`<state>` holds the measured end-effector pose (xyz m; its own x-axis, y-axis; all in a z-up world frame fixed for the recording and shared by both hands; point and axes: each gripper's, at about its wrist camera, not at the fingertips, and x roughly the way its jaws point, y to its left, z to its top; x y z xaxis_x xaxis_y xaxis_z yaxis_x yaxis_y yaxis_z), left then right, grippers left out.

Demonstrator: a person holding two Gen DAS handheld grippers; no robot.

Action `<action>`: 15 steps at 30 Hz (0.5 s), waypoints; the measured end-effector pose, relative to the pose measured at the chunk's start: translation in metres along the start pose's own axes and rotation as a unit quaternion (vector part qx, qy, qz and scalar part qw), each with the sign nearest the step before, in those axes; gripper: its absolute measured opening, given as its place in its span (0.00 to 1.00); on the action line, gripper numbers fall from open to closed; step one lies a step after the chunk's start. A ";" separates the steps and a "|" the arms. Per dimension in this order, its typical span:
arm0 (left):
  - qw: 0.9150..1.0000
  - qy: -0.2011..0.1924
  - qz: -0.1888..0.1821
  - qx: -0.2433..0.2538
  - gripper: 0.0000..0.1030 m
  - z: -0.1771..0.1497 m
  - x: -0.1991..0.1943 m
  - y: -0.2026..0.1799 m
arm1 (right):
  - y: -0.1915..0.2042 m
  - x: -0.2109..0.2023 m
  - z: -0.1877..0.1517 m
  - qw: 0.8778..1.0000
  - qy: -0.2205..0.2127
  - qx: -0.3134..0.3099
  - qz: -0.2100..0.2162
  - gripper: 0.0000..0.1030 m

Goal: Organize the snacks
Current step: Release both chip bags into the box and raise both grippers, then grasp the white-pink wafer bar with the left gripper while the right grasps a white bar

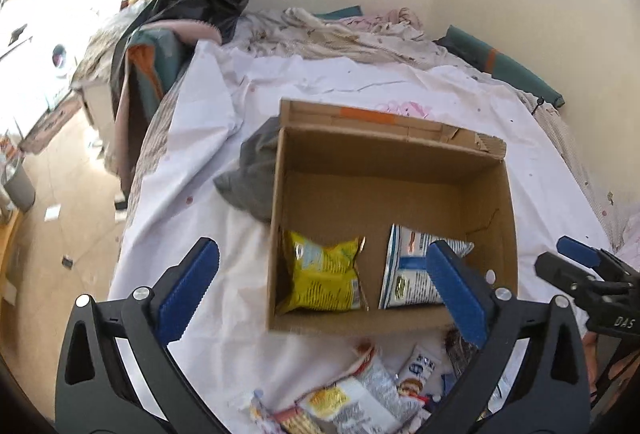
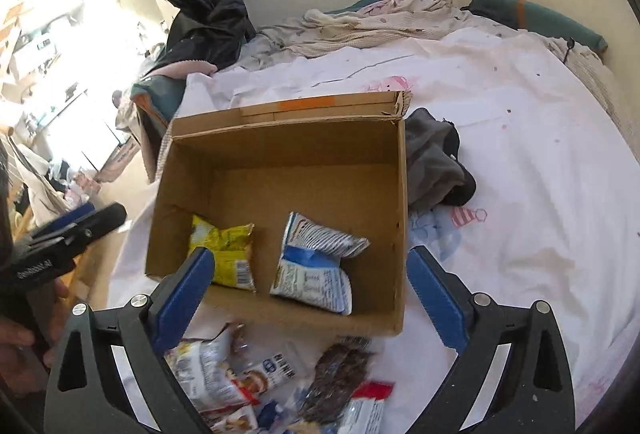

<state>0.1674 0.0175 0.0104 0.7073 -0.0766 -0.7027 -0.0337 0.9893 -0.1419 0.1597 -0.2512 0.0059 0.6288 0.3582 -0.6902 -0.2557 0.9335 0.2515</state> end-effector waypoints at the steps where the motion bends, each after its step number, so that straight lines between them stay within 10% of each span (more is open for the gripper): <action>1: 1.000 0.005 0.000 -0.005 0.99 -0.003 -0.001 0.002 | 0.000 -0.004 -0.003 1.000 -0.001 0.003 -0.001 0.96; 15: 0.997 0.054 0.015 -0.061 0.99 -0.047 -0.033 0.033 | -0.015 -0.033 -0.042 0.997 0.015 0.074 -0.018 0.96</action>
<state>0.1095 0.0472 -0.0039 0.6249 -0.0660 -0.7779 -0.1437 0.9697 -0.1976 0.1119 -0.2776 -0.0032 0.6129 0.3262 -0.7197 -0.1208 0.9388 0.3226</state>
